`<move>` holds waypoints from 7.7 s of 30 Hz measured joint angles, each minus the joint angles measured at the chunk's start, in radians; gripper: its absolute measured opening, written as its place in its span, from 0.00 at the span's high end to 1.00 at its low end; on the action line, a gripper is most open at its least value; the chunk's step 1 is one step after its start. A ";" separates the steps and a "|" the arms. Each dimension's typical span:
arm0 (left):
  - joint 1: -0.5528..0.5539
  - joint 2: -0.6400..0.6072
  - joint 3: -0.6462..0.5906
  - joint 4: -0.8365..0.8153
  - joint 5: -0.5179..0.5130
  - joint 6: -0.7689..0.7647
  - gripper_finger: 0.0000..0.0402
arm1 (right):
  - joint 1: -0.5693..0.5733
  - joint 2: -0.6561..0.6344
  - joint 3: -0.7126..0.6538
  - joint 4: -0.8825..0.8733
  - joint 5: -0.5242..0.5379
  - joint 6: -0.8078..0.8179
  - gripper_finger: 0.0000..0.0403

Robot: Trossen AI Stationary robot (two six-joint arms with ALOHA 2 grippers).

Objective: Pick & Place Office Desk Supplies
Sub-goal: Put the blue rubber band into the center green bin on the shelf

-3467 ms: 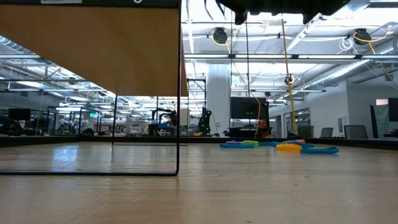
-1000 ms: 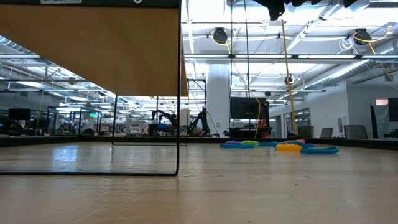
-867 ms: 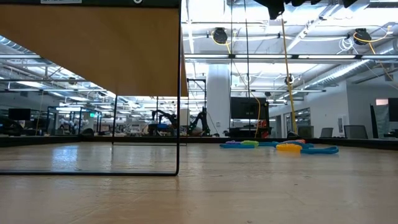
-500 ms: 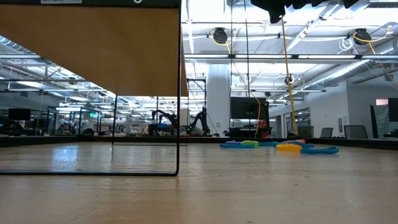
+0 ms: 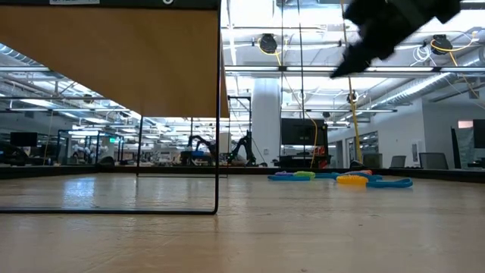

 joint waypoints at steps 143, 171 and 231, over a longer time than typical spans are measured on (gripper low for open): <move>0.189 0.640 0.265 0.708 0.648 0.328 0.97 | 0.152 0.304 -0.192 1.291 -0.059 -0.485 1.00; 0.161 0.639 0.265 0.650 0.647 0.542 0.32 | 0.151 0.282 -0.194 1.308 -0.088 -0.462 1.00; 0.184 0.630 0.265 0.688 0.560 0.524 0.32 | 0.104 0.282 -0.194 1.283 -0.142 -0.350 1.00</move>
